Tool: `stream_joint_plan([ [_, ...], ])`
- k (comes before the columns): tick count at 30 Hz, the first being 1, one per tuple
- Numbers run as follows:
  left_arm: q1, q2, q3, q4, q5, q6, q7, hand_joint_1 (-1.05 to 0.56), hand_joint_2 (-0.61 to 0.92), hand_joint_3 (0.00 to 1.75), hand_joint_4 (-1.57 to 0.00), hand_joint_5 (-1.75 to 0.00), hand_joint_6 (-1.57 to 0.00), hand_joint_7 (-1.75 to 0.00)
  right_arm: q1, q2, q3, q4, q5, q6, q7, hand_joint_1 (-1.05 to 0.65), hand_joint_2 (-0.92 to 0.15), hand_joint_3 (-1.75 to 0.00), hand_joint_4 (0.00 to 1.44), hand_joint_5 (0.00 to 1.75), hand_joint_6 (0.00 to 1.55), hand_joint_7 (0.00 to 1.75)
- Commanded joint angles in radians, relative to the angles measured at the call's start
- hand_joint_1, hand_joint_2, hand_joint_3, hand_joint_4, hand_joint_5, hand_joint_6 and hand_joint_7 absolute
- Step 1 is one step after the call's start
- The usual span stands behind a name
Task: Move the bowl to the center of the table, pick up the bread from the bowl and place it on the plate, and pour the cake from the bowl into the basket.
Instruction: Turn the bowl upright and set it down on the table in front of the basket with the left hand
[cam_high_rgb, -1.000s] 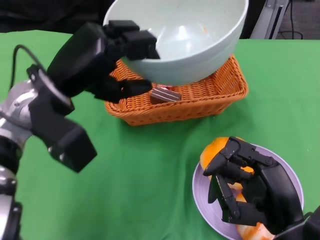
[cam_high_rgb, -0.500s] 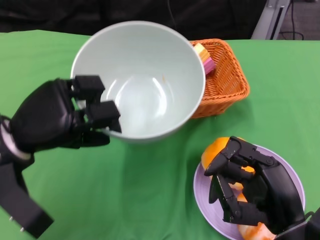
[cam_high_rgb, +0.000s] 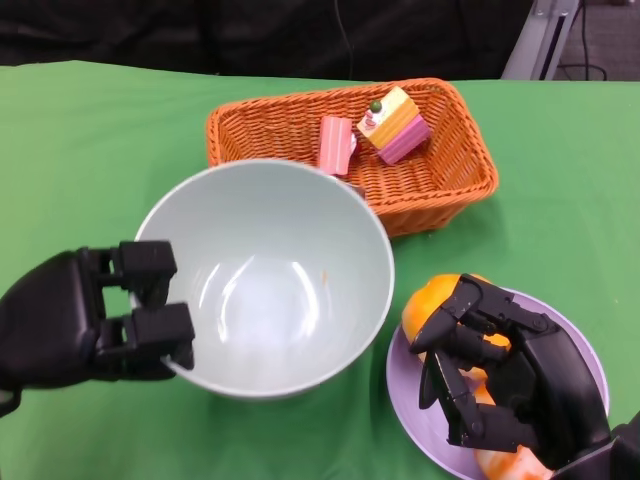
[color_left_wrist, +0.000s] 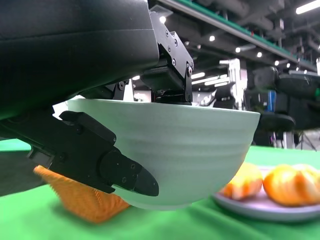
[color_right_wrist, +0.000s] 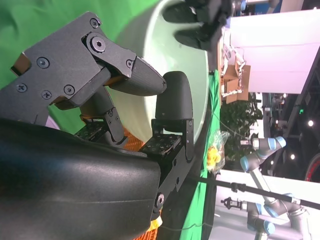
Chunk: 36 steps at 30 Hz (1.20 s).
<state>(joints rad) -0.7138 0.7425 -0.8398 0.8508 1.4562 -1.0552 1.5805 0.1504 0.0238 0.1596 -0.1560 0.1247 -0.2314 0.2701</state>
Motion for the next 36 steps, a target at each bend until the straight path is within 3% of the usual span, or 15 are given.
stream_joint_plan([
  [1,0.028,0.04,-0.034,-0.02,0.003,0.013,0.034,-0.11,0.82,0.05,-0.73,-1.75,-0.72,-1.44,0.003,-0.014,-0.008,-0.019,0.01,0.005,-0.001,-0.23,-0.51,-1.19,0.74,1.75,0.66,1.56],
  [2,0.035,0.042,-0.043,-0.02,0.003,0.014,0.034,-0.12,0.8,0.02,-0.72,-1.75,-0.77,-1.33,0.002,-0.014,-0.008,-0.02,0.008,0.005,-0.001,-0.23,-0.51,-1.19,0.74,1.75,0.66,1.55],
  [4,0.045,0.04,-0.056,-0.017,-0.003,0.013,0.034,-0.13,0.81,0.02,-0.71,-1.75,-0.79,-1.28,0.001,-0.014,-0.008,-0.017,0.01,0.003,0.001,-0.23,-0.51,-1.19,0.74,1.75,0.66,1.55],
  [5,0.049,0.036,-0.062,-0.014,-0.005,0.012,0.034,-0.1,0.85,0.02,-0.71,-1.75,-0.67,-1.5,0.001,-0.013,-0.008,-0.015,0.013,0.002,0.003,-0.23,-0.51,-1.19,0.75,1.75,0.66,1.55],
  [6,0.053,0.031,-0.068,-0.01,-0.006,0.015,0.034,-0.09,0.87,0.03,-0.71,-1.75,-0.61,-1.59,0.001,-0.013,-0.008,-0.015,0.015,0.003,0.004,-0.23,-0.51,-1.19,0.75,1.75,0.66,1.55],
  [9,0.059,0.025,-0.084,0.001,-0.004,0.02,0.034,-0.07,0.88,0.02,-0.7,-1.75,-0.54,-1.72,0.003,-0.014,-0.008,-0.017,0.008,0.003,-0.001,-0.24,-0.5,-1.19,0.74,1.75,0.66,1.55],
  [22,0.039,-0.046,-0.145,0.122,-0.027,0.075,0.028,-0.05,0.83,0.0,-0.7,-1.75,-0.58,-1.67,0.012,-0.024,-0.012,-0.033,0.016,0.013,0.003,-0.24,-0.51,-1.18,0.74,1.75,0.66,1.55],
  [32,0.015,-0.113,-0.159,0.213,-0.064,0.084,-0.003,0.0,0.9,0.04,-0.7,-1.75,-0.45,-1.75,0.021,-0.033,-0.007,-0.048,0.028,0.028,0.011,-0.26,-0.51,-1.17,0.74,1.75,0.66,1.54],
  [36,0.005,-0.136,-0.161,0.246,-0.084,0.091,-0.056,-0.07,0.9,0.03,-0.69,-1.75,-0.45,-1.75,0.023,-0.031,-0.004,-0.05,0.021,0.026,0.004,-0.26,-0.51,-1.17,0.74,1.75,0.66,1.54],
])
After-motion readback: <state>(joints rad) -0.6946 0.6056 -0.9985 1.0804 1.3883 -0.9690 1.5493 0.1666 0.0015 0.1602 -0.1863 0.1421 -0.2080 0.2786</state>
